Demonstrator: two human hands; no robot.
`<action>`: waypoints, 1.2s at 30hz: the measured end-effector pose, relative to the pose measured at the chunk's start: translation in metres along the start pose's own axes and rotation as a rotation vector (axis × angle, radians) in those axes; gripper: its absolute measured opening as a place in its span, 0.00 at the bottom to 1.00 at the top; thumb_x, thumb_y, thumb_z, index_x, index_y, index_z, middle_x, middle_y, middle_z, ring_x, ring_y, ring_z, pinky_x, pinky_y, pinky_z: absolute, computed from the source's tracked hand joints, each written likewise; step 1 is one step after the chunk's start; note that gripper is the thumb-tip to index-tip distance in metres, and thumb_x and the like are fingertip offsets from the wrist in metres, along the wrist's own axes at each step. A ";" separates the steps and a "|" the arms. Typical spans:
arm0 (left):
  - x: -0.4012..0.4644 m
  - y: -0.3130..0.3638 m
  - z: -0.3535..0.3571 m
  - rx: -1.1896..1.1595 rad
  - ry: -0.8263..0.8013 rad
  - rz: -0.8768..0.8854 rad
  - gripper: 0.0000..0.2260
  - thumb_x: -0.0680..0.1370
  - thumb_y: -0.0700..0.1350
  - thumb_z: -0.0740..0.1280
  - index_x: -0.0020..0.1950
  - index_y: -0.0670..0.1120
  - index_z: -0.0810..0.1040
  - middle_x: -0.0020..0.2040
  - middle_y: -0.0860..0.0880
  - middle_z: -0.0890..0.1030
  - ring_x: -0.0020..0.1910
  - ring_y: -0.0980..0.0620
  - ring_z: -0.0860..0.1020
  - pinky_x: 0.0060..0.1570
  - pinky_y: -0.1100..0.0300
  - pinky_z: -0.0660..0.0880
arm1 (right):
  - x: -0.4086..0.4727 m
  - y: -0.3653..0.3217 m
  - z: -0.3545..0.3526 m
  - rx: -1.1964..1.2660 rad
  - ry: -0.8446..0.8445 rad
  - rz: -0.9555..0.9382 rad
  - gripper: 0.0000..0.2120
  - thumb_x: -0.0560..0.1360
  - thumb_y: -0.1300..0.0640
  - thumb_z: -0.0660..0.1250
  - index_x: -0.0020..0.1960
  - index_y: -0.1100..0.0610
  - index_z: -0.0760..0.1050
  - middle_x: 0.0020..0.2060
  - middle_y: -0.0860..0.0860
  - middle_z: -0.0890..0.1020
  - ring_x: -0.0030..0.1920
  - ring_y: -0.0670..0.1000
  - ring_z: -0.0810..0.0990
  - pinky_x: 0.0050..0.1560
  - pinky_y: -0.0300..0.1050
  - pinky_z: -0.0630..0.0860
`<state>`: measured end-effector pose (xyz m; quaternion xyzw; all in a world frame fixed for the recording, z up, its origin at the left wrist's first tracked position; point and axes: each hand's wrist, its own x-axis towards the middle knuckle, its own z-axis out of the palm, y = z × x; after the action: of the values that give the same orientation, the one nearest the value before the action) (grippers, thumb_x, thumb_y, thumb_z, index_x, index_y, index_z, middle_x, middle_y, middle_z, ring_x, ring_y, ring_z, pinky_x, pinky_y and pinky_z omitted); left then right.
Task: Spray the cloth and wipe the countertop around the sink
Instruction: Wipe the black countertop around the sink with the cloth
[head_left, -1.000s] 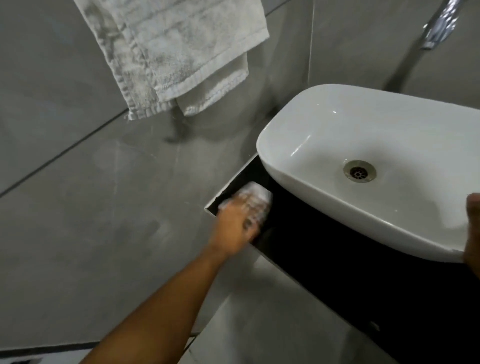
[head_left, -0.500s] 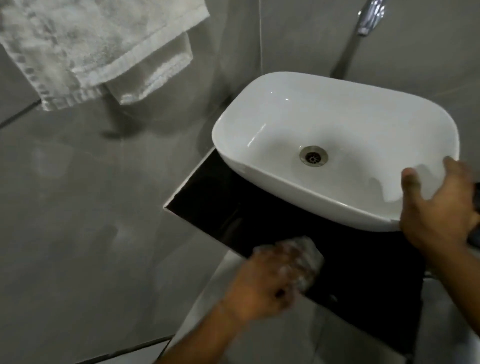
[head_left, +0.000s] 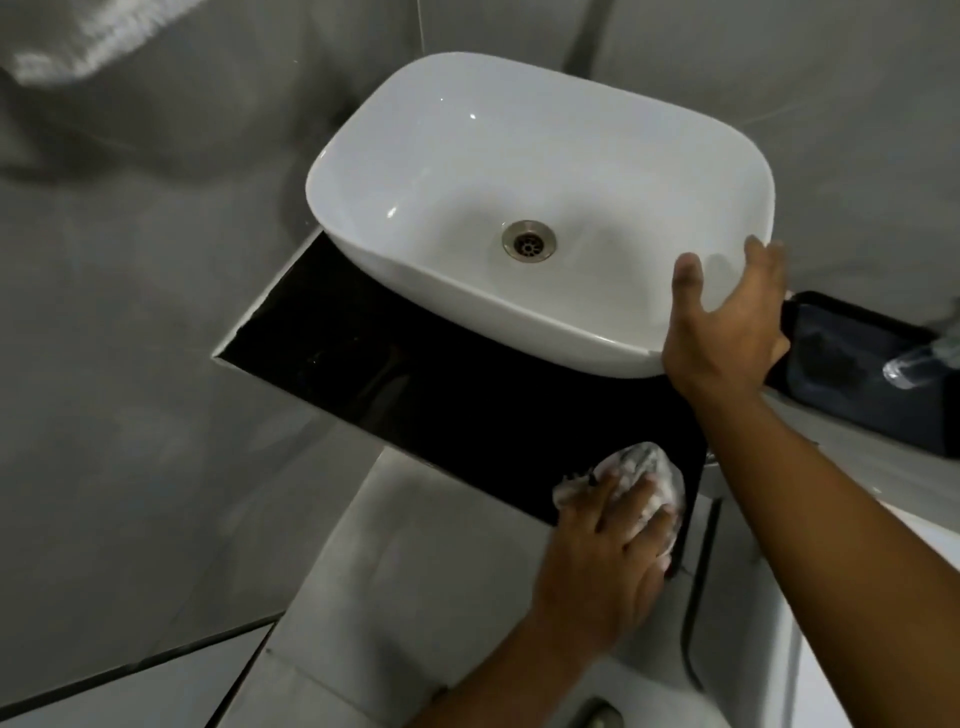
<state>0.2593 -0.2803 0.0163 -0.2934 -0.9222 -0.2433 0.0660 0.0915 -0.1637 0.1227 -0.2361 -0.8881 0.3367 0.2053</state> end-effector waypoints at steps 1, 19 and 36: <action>0.006 0.004 0.000 0.010 0.006 -0.016 0.17 0.80 0.53 0.60 0.67 0.52 0.77 0.73 0.48 0.75 0.72 0.43 0.71 0.64 0.49 0.74 | 0.000 0.000 0.000 0.007 0.007 0.000 0.35 0.78 0.34 0.55 0.78 0.53 0.59 0.79 0.53 0.61 0.77 0.55 0.61 0.73 0.63 0.56; -0.014 -0.263 -0.154 0.290 0.241 -0.723 0.19 0.77 0.43 0.65 0.68 0.44 0.77 0.71 0.37 0.74 0.70 0.33 0.72 0.69 0.38 0.68 | 0.003 0.003 0.000 0.003 0.010 -0.060 0.33 0.79 0.36 0.56 0.76 0.55 0.60 0.77 0.56 0.63 0.74 0.60 0.64 0.70 0.70 0.60; 0.018 -0.146 -0.086 0.046 0.038 -0.021 0.19 0.77 0.43 0.69 0.68 0.46 0.79 0.72 0.45 0.76 0.74 0.46 0.71 0.72 0.50 0.69 | 0.003 0.004 -0.001 0.030 0.002 -0.034 0.36 0.77 0.37 0.57 0.78 0.55 0.59 0.80 0.56 0.58 0.79 0.54 0.57 0.74 0.58 0.57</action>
<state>0.1588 -0.4171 0.0365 -0.2775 -0.9291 -0.2283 0.0875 0.0909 -0.1587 0.1209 -0.2180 -0.8867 0.3463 0.2153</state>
